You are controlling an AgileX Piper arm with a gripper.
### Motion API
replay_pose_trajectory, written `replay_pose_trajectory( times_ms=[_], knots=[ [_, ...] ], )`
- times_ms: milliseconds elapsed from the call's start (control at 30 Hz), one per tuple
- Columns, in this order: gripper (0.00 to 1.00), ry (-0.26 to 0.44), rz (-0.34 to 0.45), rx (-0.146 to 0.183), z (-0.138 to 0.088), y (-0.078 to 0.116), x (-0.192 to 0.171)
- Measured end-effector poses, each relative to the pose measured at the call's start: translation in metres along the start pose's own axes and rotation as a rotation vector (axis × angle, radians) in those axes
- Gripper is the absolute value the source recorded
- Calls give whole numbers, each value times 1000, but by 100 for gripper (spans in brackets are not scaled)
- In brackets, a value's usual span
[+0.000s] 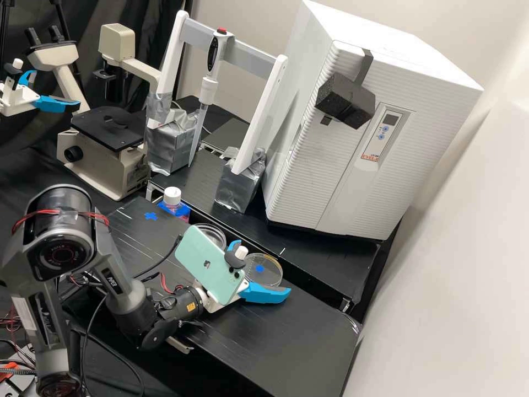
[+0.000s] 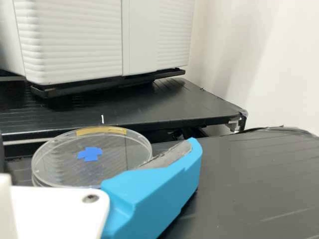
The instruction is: Close the lid
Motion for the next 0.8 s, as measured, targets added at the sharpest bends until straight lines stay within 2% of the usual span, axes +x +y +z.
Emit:
replay_pose_trajectory(
  times_ms=[167,200,333,800],
  knots=[
    [100,1,10,-19,3,0,1],
    [0,-2,12,-19,4,0,1],
    [0,2,18,-27,4,0,1],
    [0,-4,28,-20,6,0,2]
  ],
)
